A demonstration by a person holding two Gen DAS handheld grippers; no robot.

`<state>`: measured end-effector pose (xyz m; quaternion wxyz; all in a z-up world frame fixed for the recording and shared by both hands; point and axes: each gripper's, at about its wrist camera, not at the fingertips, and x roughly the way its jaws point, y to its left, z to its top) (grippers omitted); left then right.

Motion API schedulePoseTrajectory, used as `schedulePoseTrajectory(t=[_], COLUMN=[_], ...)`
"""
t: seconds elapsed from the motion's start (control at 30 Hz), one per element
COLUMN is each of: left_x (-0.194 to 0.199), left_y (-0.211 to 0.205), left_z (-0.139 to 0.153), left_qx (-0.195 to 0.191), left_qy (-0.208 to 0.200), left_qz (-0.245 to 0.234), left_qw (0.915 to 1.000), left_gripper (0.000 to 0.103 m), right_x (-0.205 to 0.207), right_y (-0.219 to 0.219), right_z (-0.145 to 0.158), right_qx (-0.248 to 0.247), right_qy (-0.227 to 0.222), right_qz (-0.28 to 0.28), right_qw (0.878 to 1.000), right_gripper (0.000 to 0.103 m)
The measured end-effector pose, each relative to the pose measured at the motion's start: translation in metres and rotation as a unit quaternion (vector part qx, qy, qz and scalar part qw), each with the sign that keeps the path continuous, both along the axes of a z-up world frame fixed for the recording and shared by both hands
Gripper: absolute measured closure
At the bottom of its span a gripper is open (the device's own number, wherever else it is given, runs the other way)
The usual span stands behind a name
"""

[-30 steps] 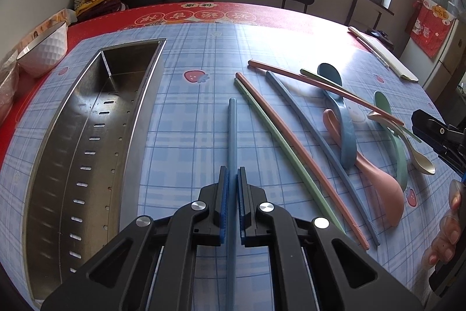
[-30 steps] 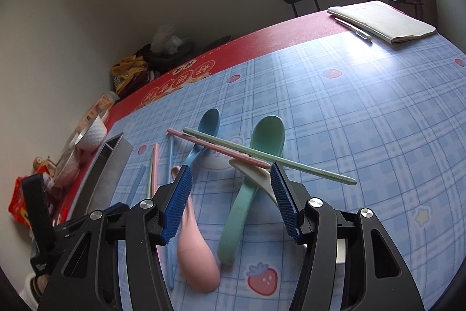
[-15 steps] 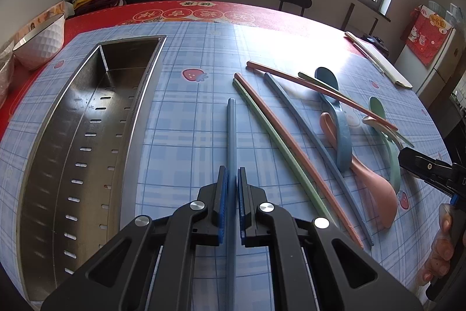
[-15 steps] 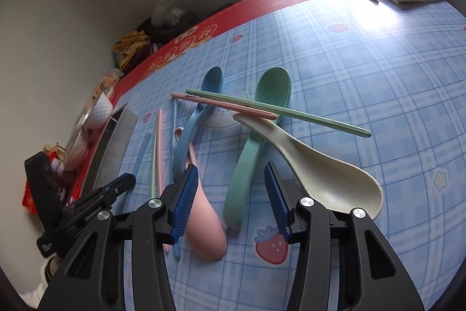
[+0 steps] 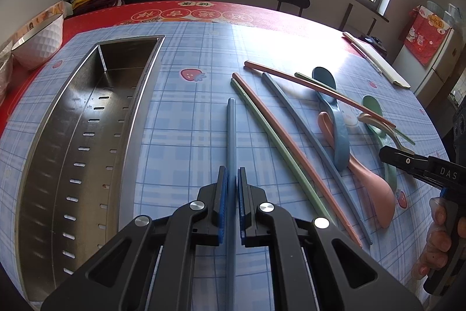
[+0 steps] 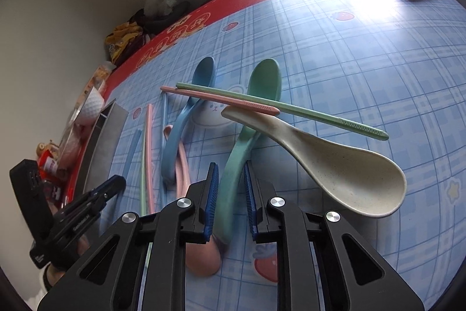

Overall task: Organize utensils
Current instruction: 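Close the right gripper on the green spoon handle while the left gripper holds a blue chopstick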

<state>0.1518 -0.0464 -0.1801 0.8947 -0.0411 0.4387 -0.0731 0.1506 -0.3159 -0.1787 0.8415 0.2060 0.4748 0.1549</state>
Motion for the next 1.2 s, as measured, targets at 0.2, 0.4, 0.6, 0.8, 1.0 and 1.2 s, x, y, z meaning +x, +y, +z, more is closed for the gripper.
schedulePoseTrajectory(t=[0.2, 0.4, 0.6, 0.8, 1.0, 1.2], left_x=[0.0, 0.0, 0.0, 0.0, 0.0, -0.001], left_y=[0.0, 0.0, 0.001, 0.001, -0.002, -0.008], left_z=[0.0, 0.0, 0.0, 0.0, 0.0, 0.001], left_qx=[0.0, 0.0, 0.0, 0.0, 0.001, 0.01], left_qy=[0.0, 0.0, 0.0, 0.0, 0.0, -0.001], left_qz=[0.0, 0.0, 0.0, 0.0, -0.001, -0.01], left_qw=[1.0, 1.0, 1.0, 1.0, 1.0, 0.9999], left_gripper=[0.097, 0.097, 0.097, 0.097, 0.097, 0.089], right_x=[0.001, 0.002, 0.012, 0.02, 0.018, 0.003], right_y=[0.008, 0.02, 0.018, 0.013, -0.001, -0.004], right_z=[0.011, 0.011, 0.009, 0.003, -0.001, 0.004], right_qx=[-0.058, -0.13, -0.115, -0.066, 0.027, 0.002], right_qy=[-0.015, -0.02, -0.015, 0.004, 0.051, 0.061], right_qz=[0.032, 0.07, 0.07, 0.056, 0.063, 0.076], right_qw=[0.998, 0.989, 0.991, 0.996, 0.996, 0.995], right_gripper=[0.096, 0.096, 0.095, 0.096, 0.096, 0.096])
